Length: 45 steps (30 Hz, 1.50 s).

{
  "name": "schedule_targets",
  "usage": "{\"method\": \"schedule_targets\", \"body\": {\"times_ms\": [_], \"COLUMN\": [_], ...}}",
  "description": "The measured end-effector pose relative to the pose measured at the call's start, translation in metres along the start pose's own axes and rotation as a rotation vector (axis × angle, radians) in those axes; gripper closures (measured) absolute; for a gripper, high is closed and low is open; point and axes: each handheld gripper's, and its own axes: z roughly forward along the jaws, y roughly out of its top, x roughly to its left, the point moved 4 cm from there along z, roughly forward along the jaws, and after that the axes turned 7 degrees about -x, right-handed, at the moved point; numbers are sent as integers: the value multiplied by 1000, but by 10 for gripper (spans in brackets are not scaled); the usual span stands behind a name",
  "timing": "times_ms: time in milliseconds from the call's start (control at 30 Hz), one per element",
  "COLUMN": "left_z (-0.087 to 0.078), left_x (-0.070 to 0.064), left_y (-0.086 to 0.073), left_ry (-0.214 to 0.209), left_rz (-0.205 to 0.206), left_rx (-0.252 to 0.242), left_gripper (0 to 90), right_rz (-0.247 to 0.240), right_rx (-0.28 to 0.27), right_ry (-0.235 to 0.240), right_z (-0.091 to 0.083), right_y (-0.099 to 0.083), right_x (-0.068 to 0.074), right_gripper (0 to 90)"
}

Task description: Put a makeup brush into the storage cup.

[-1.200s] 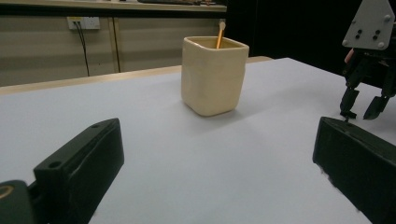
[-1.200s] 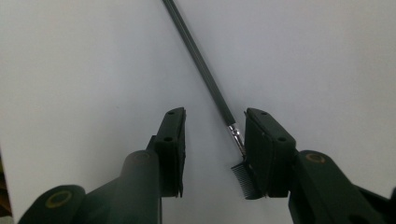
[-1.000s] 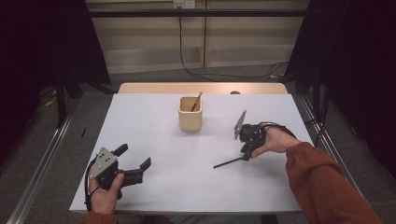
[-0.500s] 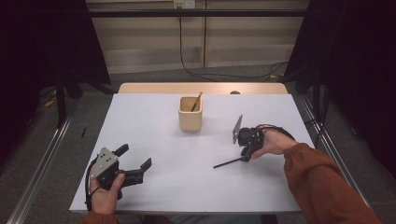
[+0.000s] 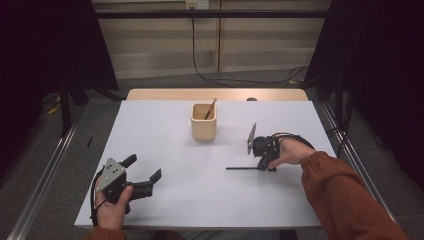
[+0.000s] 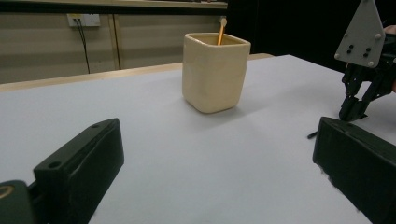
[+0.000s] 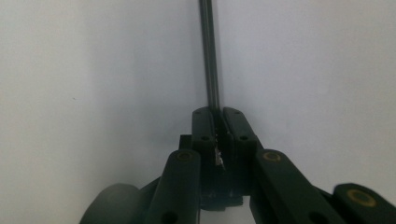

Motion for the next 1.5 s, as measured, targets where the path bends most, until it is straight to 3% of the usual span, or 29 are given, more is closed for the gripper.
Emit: {"method": "schedule_targets", "body": {"times_ms": [300,700,933,1300,1500], "left_z": [0,0,1,1,1], "left_x": [0,1,1,-1,0], "left_y": [0,0,-1,0,0], "left_ry": [2,5,1,-4,2], "left_rz": [-1,2,7,15,11], "left_rx": [3,4,6,6,4], "left_gripper": [20,20,20,20,19], "right_rz": [10,63,68,137,175], "right_rx": [5,-26,-53,-202,-322], "right_ry": [0,9,12,22,4], "right_z": [-1,-2,-3,-17,-23], "right_y": [-1,-3,-6,-15,-19], "right_x": [1,-1,1,4,7], "right_gripper": [857,858,858,858,858]}}
